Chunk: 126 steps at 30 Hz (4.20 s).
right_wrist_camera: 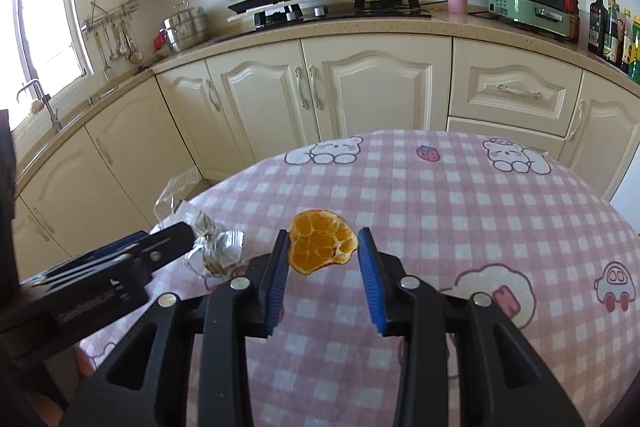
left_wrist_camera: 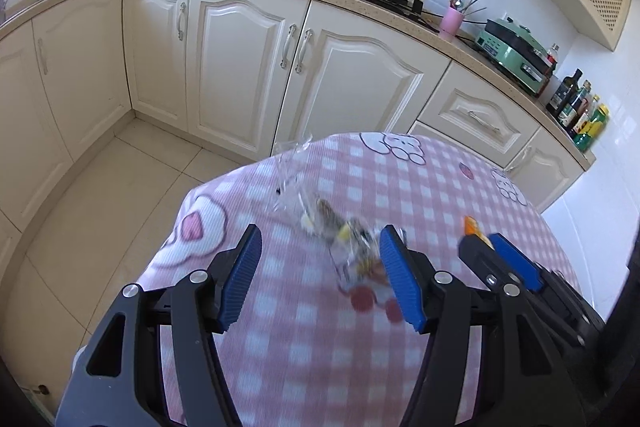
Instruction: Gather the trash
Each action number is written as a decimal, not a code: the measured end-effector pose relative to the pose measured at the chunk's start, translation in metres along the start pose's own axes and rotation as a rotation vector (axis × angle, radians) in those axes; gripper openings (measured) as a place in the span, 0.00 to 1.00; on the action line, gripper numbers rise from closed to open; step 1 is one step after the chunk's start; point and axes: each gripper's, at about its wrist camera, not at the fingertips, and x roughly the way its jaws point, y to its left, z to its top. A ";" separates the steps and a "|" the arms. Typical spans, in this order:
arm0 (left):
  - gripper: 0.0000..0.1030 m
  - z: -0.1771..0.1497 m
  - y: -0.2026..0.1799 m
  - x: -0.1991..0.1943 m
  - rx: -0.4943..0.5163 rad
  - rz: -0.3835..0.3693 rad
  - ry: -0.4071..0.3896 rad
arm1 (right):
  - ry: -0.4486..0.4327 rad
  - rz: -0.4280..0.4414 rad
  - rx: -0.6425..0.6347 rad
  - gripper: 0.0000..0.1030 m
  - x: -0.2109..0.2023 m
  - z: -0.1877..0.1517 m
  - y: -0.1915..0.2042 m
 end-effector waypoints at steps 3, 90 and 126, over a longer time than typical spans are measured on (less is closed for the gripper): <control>0.57 0.000 -0.001 0.014 -0.001 -0.009 0.019 | -0.003 0.015 0.007 0.33 0.000 0.001 0.000; 0.64 -0.228 0.350 -0.189 -0.409 0.344 0.086 | 0.342 0.397 -0.344 0.33 -0.017 -0.230 0.394; 0.93 -0.216 0.137 -0.380 0.015 0.358 -0.340 | -0.286 0.144 -0.312 0.68 -0.314 -0.174 0.225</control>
